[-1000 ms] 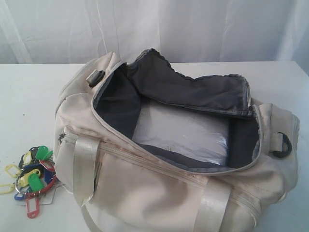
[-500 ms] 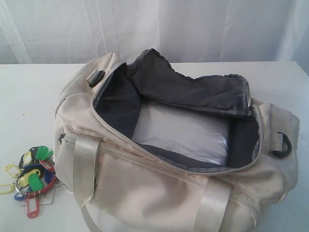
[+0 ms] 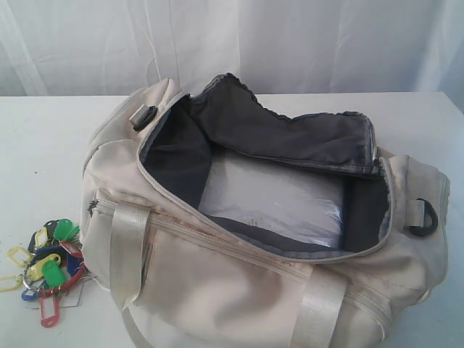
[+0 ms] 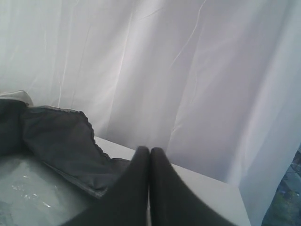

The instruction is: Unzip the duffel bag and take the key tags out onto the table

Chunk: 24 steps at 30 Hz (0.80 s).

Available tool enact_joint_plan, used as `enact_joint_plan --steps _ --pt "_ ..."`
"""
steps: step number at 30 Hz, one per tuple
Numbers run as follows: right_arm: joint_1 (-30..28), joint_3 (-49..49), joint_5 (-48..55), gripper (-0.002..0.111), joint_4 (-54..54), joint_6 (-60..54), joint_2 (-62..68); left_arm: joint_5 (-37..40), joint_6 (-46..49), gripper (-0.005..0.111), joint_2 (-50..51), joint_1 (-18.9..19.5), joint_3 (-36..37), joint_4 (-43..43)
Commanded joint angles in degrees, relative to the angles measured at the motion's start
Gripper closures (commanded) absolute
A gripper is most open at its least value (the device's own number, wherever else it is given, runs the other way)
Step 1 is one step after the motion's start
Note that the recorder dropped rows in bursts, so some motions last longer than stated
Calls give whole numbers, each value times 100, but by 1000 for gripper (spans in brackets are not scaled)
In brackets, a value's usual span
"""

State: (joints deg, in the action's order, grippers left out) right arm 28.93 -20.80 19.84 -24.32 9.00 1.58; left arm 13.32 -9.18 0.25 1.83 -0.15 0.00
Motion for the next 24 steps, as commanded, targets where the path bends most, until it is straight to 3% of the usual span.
enact_joint_plan --steps 1,7,12,24 --pt "-344 25 -17 108 21 22 -23 -132 -128 107 -25 -45 15 0" --pt "-951 25 -17 108 21 22 -23 -153 -86 107 -25 -45 15 0" --pt "-952 444 -134 108 21 22 -23 -154 851 107 -25 -45 15 0" --pt "-952 2080 -25 108 21 22 -158 -153 852 107 -25 -55 15 0"
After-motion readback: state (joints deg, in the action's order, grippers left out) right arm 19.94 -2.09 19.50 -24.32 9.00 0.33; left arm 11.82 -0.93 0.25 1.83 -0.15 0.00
